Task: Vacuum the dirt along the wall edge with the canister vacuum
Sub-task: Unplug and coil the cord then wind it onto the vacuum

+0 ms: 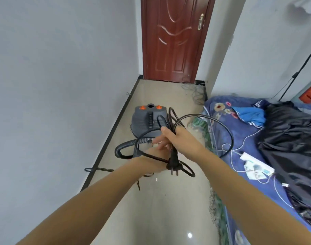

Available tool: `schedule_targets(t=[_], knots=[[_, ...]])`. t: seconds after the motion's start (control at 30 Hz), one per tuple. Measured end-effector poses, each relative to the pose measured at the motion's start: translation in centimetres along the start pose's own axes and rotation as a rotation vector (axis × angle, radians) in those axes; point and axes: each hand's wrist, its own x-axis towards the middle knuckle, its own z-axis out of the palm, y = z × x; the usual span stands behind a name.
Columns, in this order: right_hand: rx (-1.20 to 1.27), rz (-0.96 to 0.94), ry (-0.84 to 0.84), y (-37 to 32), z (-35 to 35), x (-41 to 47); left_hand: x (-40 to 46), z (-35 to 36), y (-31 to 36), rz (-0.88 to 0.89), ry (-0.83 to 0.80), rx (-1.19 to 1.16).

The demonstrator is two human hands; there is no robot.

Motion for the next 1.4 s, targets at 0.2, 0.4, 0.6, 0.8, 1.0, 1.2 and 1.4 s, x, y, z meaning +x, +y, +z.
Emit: schedule_targets(t=[0.2,0.4,0.6,0.8,1.0,1.2,1.4], knots=[[-0.329,0.134,-0.101,1.9,-6.6,3.6,2.7,-3.9,-3.5,0.179,0.131,-0.231],[-0.200,0.176,-0.410,3.5,-9.0,9.2,8.7,-5.9,-3.5,0.192,0.121,-0.362],[-0.583,0.399,-0.814,3.6,-14.4,17.4,14.1,-9.5,-5.6,-0.053,0.294,-0.678],[-0.297,0.309,-1.112,1.9,-17.5,24.9,20.7,-9.7,-2.7,0.252,0.251,-0.116],[-0.059,0.166,-0.753,3.5,-22.2,30.8,24.1,-9.4,-7.2,-0.108,0.460,-0.687],[-0.349,0.102,-0.125,9.4,-18.6,34.5,30.7,-8.7,-9.2,-0.517,0.728,-1.350],[-0.222,0.310,-0.274,15.5,-13.4,37.7,37.2,-10.0,-14.7,-0.748,0.645,-1.535]])
